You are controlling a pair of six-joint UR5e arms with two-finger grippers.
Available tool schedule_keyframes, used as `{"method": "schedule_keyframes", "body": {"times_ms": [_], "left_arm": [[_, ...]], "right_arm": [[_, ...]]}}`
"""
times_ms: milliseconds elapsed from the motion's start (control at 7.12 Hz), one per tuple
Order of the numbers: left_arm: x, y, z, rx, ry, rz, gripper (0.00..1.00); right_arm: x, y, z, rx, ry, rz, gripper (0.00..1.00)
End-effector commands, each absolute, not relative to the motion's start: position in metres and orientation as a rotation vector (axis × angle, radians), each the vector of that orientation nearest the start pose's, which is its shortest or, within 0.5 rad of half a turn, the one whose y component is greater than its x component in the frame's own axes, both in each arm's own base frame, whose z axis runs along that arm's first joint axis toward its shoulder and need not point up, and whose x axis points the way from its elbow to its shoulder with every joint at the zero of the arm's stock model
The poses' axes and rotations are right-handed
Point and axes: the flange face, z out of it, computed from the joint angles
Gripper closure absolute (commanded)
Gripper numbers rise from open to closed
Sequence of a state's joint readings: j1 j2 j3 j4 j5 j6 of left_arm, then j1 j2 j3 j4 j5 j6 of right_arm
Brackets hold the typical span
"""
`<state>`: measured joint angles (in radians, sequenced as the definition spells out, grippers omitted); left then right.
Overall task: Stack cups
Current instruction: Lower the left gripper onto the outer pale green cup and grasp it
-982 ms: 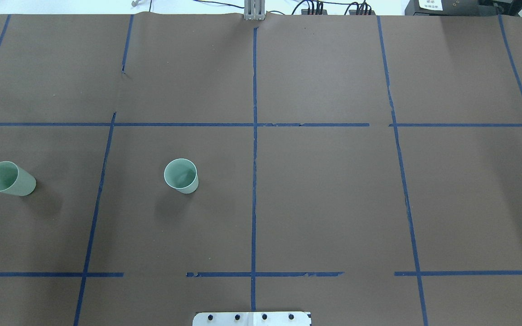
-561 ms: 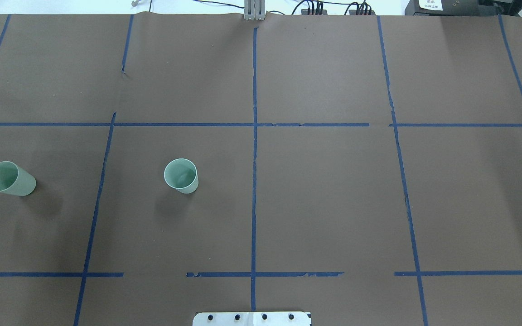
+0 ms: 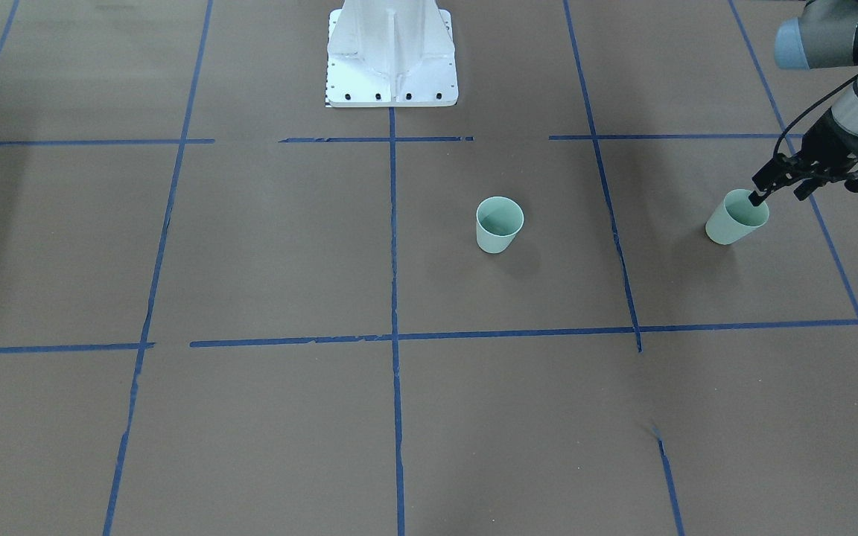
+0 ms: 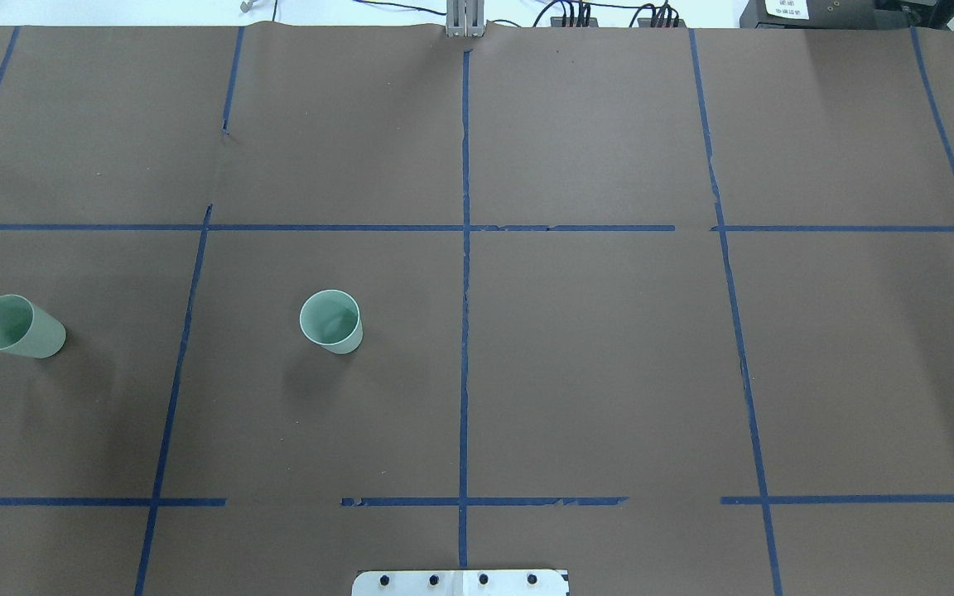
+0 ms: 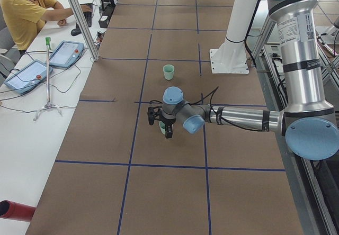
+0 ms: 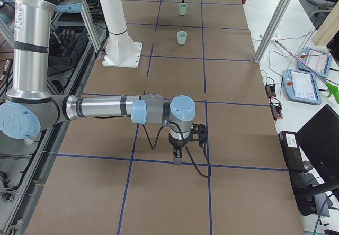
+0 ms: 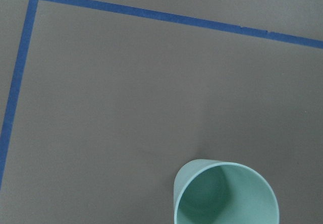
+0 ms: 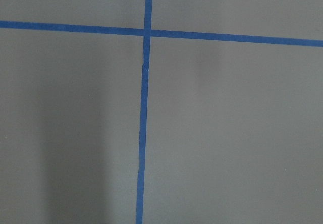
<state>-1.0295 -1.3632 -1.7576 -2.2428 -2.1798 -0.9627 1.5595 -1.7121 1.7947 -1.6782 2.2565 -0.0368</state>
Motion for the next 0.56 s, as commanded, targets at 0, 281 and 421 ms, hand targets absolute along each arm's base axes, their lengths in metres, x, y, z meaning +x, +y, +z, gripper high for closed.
{"method": "schedule_keyframes", "body": {"times_ms": [0, 281, 421], "left_arm": [[0.1712, -0.4176, 0.6004, 0.046, 0.845, -0.198, 0.14], [0.1732, -0.4165, 0.5985, 0.026, 0.854, -0.198, 1.0], [0.1729, -0.4161, 0.5944, 0.031, 0.859, -0.195, 1.0]], "right_arm": [[0.065, -0.4297, 0.6303, -0.015, -0.686, -0.039, 0.0], [0.0656, -0.4296, 0.6303, -0.015, -0.686, -0.037, 0.0], [0.065, -0.4297, 0.6303, -0.015, -0.686, -0.039, 0.0]]}}
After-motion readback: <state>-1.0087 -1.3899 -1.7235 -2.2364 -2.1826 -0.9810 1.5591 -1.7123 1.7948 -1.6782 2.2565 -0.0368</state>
